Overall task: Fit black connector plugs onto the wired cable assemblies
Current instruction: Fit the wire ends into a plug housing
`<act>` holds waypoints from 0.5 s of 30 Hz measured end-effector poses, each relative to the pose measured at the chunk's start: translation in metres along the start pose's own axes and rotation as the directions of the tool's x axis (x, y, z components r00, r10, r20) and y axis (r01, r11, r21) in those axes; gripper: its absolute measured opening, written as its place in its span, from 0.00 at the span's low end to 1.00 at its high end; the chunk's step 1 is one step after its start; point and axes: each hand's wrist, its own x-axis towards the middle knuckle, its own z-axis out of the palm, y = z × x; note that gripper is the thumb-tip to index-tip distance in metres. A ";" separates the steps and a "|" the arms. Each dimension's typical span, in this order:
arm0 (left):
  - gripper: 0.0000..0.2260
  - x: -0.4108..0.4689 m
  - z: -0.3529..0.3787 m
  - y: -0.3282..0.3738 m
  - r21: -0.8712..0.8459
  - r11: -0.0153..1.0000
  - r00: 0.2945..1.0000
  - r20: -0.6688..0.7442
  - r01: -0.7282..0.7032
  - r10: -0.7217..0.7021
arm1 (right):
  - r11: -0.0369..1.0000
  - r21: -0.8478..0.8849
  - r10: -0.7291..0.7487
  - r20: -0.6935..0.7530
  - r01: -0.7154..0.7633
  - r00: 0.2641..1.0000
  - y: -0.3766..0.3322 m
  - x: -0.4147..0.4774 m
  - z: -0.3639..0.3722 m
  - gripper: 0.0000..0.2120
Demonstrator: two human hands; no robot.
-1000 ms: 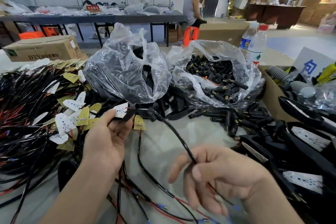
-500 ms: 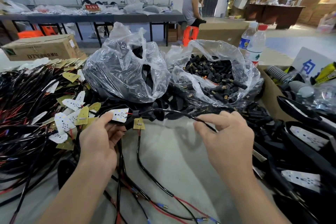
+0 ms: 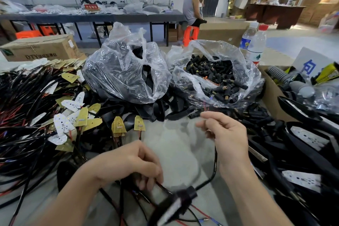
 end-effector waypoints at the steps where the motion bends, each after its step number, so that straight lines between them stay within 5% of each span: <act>1: 0.09 0.003 0.005 0.002 -0.035 0.999 0.999 -0.041 -0.010 0.009 | 0.999 0.016 0.042 0.086 -0.044 0.995 -0.001 -0.001 -0.001 0.18; 3: 0.10 0.015 0.012 0.004 -0.130 0.989 0.948 -0.317 -0.076 0.031 | 0.991 -0.015 0.128 0.283 -0.129 0.951 -0.003 -0.005 0.001 0.19; 6: 0.12 0.032 0.019 0.008 -0.377 0.888 0.760 -0.648 -0.262 -0.051 | 0.978 -0.123 0.207 0.520 -0.167 0.829 -0.003 -0.014 0.010 0.18; 11: 0.12 0.031 0.016 0.003 -0.454 0.840 0.693 -0.708 -0.297 -0.138 | 0.959 -0.251 0.270 0.653 -0.134 0.707 0.000 -0.027 0.023 0.13; 15: 0.13 0.038 0.021 0.002 -0.376 0.839 0.529 -0.839 -0.394 -0.127 | 0.945 -0.277 0.324 0.730 -0.172 0.602 0.001 -0.029 0.025 0.15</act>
